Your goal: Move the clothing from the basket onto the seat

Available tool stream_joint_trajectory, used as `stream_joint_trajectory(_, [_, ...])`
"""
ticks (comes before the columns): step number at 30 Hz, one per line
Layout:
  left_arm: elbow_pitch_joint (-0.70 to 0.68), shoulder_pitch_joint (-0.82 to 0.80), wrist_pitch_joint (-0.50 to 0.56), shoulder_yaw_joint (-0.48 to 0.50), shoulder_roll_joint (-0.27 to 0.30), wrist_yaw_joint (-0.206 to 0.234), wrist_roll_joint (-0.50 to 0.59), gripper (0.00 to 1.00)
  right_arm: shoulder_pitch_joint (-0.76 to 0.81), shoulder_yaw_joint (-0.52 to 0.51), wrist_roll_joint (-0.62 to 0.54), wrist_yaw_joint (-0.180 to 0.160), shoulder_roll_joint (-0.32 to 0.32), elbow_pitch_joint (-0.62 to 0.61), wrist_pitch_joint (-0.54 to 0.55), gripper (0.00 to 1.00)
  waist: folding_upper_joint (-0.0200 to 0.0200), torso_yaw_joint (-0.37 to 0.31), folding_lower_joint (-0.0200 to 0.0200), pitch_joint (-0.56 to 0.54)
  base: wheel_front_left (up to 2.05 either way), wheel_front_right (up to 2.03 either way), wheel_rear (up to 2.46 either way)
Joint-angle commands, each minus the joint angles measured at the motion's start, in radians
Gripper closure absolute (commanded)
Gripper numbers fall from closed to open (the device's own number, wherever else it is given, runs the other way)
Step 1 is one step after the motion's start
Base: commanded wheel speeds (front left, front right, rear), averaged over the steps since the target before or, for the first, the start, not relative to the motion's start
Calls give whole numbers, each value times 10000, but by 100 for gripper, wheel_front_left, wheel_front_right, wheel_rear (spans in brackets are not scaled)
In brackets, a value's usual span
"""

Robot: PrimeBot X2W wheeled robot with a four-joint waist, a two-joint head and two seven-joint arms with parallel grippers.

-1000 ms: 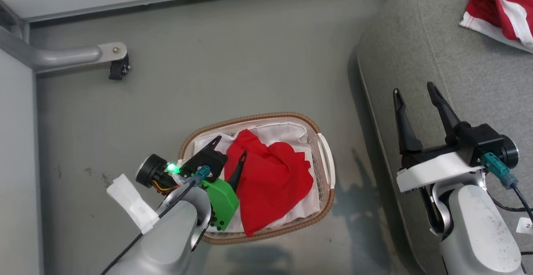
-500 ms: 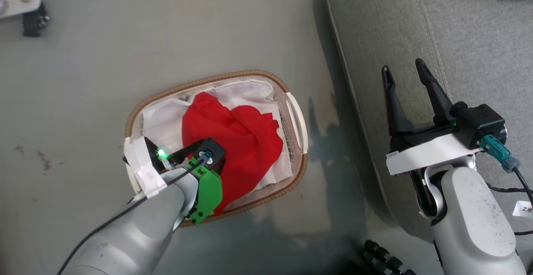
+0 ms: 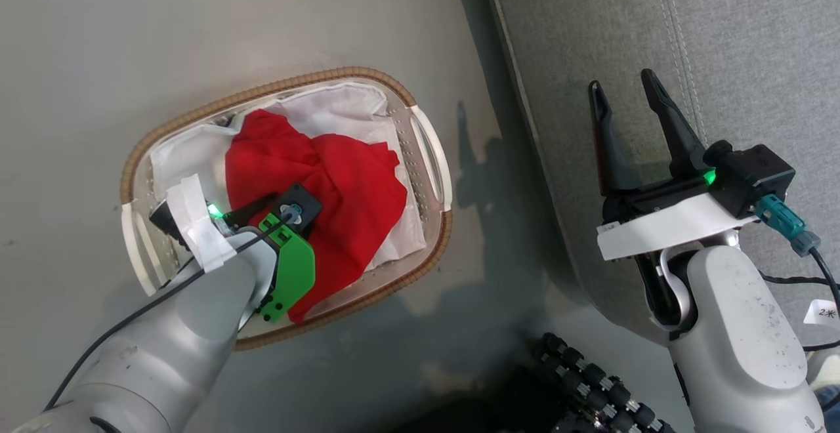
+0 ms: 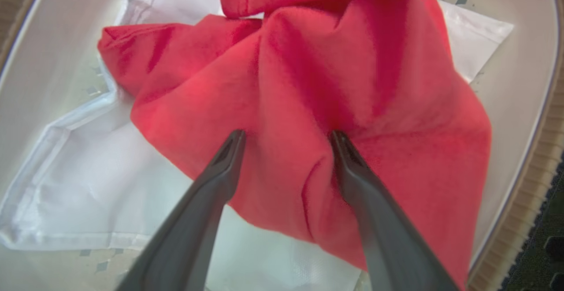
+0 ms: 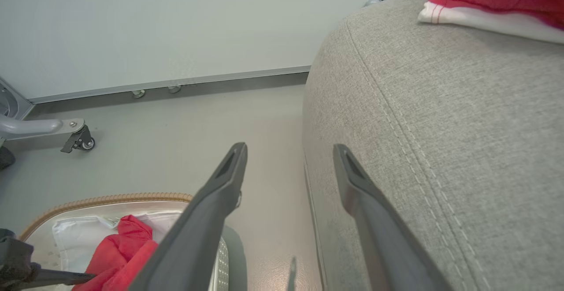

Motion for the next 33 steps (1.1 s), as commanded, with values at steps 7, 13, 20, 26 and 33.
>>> stream_joint_trajectory(7, [498,-350,356,-191,7,1,-538,93,-244,95,144,-15,-21,-24,-23,0,0,-286,-1,539,0,0,0])
stream_joint_trajectory(13, [553,-177,-81,-384,-128,1,-781,100,-211,-49,30,-15,-21,121,-23,0,0,-109,-1,340,0,0,0])
stream_joint_trajectory(20, [574,128,-1196,-220,-271,1,-1149,100,-62,-214,-236,-15,-27,243,-23,0,0,368,-1,-371,0,0,0])
stream_joint_trajectory(26, [458,371,-2021,37,-442,24,-1455,100,234,-510,-684,-15,-29,416,-23,0,0,960,-1,-1353,0,0,0])
stream_joint_trajectory(33, [-355,588,-2313,484,-433,99,-1608,100,732,-918,-1314,-15,-30,675,-23,0,0,1717,-1,-2851,0,0,0])
